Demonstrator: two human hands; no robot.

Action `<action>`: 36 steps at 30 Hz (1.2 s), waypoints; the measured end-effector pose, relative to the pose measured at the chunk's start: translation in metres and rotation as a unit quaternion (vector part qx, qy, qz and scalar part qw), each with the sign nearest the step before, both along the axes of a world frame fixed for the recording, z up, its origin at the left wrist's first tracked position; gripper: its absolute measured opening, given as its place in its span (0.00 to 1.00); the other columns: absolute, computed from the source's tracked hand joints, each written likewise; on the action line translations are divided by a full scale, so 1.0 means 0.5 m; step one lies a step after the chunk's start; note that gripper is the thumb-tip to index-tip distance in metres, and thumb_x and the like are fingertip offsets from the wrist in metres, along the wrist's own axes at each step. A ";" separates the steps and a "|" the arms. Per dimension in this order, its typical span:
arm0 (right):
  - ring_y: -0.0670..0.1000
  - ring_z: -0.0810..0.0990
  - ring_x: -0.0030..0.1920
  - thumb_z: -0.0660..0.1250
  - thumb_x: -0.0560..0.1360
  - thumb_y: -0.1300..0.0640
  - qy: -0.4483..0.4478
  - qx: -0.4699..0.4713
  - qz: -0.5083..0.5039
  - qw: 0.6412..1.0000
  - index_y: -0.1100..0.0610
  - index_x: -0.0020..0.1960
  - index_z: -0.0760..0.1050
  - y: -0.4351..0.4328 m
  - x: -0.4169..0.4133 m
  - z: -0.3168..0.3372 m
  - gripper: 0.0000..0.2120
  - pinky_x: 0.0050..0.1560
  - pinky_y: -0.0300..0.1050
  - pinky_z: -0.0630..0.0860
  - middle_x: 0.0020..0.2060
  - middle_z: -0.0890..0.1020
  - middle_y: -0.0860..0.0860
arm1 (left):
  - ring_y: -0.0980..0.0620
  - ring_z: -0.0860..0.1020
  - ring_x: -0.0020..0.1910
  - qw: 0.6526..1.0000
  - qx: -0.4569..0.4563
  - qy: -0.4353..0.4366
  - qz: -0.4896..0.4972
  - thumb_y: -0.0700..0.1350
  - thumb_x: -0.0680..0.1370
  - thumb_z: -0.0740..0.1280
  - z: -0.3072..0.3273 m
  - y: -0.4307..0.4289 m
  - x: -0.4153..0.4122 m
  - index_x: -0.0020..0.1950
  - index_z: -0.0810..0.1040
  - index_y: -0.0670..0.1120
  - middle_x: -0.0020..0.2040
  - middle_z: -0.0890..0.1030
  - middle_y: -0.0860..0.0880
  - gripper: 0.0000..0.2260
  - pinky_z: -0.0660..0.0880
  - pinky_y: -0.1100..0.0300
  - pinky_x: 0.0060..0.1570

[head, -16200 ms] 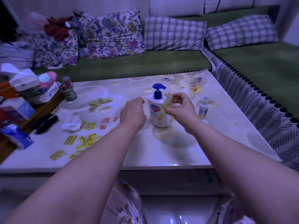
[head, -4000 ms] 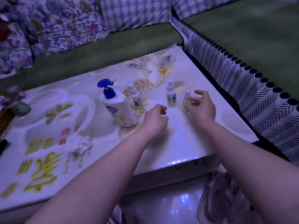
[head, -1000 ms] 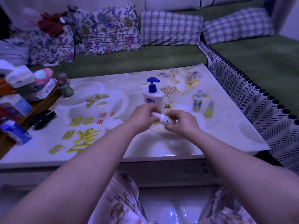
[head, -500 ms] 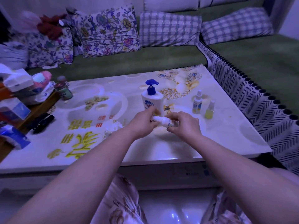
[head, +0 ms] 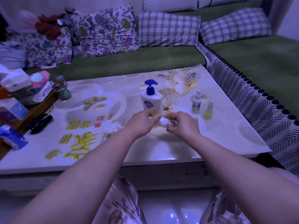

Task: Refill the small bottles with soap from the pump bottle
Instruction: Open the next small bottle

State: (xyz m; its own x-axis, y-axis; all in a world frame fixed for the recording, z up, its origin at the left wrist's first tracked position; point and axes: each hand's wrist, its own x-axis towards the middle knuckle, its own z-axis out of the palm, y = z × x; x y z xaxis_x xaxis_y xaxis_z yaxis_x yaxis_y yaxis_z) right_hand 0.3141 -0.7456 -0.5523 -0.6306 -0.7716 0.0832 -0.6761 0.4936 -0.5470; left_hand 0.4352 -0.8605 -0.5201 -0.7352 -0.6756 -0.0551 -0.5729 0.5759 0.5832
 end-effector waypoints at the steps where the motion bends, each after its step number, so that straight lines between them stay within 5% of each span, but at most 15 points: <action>1: 0.51 0.75 0.57 0.70 0.70 0.54 -0.002 0.000 0.000 1.000 0.38 0.57 0.78 0.000 0.000 -0.001 0.18 0.52 0.50 0.63 0.47 0.76 0.45 | 0.48 0.76 0.49 1.000 0.006 0.006 -0.009 0.53 0.76 0.64 0.000 0.001 0.003 0.54 0.74 0.47 0.49 0.78 0.49 0.11 0.74 0.52 0.51; 4: 0.51 0.75 0.58 0.70 0.70 0.55 -0.007 -0.003 0.003 1.000 0.38 0.56 0.78 -0.002 0.001 -0.006 0.17 0.52 0.49 0.63 0.50 0.78 0.45 | 0.46 0.77 0.47 1.000 -0.010 0.005 -0.026 0.49 0.75 0.65 -0.011 -0.004 0.004 0.50 0.75 0.46 0.46 0.79 0.48 0.08 0.74 0.51 0.47; 8: 0.51 0.75 0.58 0.70 0.71 0.55 -0.001 0.004 0.004 1.000 0.38 0.57 0.78 -0.005 0.001 -0.012 0.18 0.51 0.49 0.62 0.51 0.79 0.45 | 0.48 0.77 0.49 1.000 0.015 -0.006 0.001 0.57 0.77 0.62 -0.018 -0.009 0.004 0.52 0.78 0.48 0.47 0.81 0.50 0.14 0.75 0.51 0.51; 12: 0.51 0.75 0.57 0.69 0.70 0.55 -0.003 0.007 0.002 1.000 0.38 0.56 0.78 -0.007 -0.001 -0.016 0.18 0.52 0.50 0.63 0.51 0.79 0.45 | 0.48 0.77 0.48 1.000 -0.017 -0.009 -0.012 0.51 0.75 0.64 -0.022 -0.008 0.004 0.49 0.76 0.49 0.45 0.81 0.50 0.07 0.74 0.52 0.48; 18: 0.51 0.77 0.57 0.67 0.70 0.57 -0.007 0.015 -0.044 0.999 0.40 0.56 0.79 0.003 -0.016 -0.028 0.18 0.48 0.49 0.62 0.49 0.81 0.45 | 0.44 0.77 0.49 0.996 -0.023 -0.050 0.071 0.57 0.79 0.55 -0.016 -0.031 0.010 0.47 0.78 0.43 0.46 0.82 0.45 0.20 0.74 0.52 0.49; 26: 0.53 0.78 0.56 0.65 0.71 0.59 -0.059 0.019 -0.126 0.990 0.43 0.56 0.77 0.013 -0.041 -0.036 0.17 0.48 0.48 0.60 0.50 0.82 0.45 | 0.46 0.76 0.49 0.993 -0.016 -0.043 0.111 0.51 0.78 0.58 -0.025 -0.057 0.038 0.47 0.73 0.45 0.48 0.81 0.48 0.11 0.72 0.52 0.48; 36: 0.53 0.79 0.54 0.70 0.70 0.56 -0.122 -0.050 -0.112 0.985 0.48 0.55 0.76 -0.002 -0.014 -0.034 0.14 0.57 0.53 0.74 0.49 0.82 0.45 | 0.45 0.74 0.55 0.990 -0.002 -0.072 0.121 0.46 0.77 0.63 -0.084 -0.061 0.075 0.52 0.73 0.45 0.54 0.77 0.46 0.07 0.69 0.55 0.49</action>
State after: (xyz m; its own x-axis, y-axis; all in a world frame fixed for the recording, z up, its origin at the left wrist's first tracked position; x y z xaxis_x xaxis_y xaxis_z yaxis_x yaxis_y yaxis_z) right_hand 0.3069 -0.7467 -0.5693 -0.7946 -0.6067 -0.0233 -0.3986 0.5502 -0.7338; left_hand 0.4726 -0.8909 -0.5621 -0.5360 -0.8317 -0.1449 -0.7718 0.4132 0.4832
